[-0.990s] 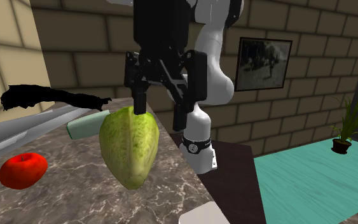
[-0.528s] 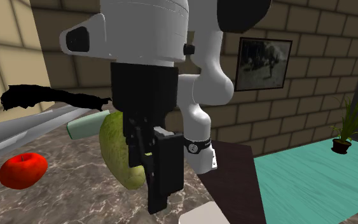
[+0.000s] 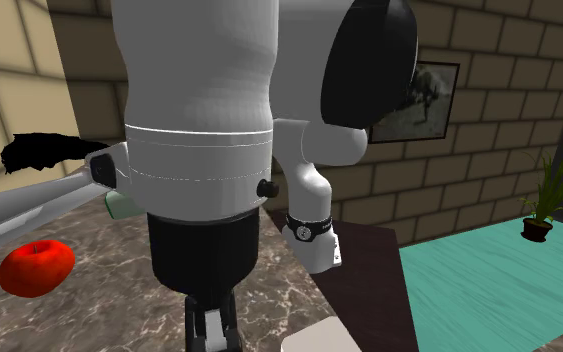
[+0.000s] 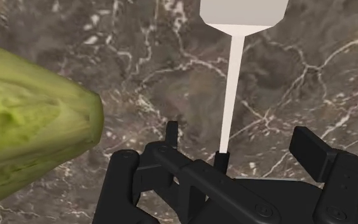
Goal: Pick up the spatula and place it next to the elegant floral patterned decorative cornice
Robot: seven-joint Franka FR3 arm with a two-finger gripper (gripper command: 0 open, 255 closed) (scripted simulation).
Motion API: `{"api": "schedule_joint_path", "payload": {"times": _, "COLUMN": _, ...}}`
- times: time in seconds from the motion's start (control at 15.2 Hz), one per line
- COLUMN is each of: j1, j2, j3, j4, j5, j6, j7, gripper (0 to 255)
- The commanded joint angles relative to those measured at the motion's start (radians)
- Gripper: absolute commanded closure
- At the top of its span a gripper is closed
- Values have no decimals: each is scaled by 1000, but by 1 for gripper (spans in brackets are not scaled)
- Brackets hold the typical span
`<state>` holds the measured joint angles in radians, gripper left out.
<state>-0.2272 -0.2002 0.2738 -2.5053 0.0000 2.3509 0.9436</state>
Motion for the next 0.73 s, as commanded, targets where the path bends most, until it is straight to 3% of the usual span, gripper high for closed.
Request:
{"api": "schedule_joint_path", "payload": {"times": 0.0, "j1": -2, "j2": 18, "j3": 3, "j4": -11, "j5": -6, "j6": 30, "j7": 8, "gripper": 0}}
{"api": "schedule_joint_path", "payload": {"times": 0.66, "j1": -4, "j2": 35, "j3": 4, "j4": -19, "j5": -13, "j6": 53, "j7": 13, "gripper": 0}}
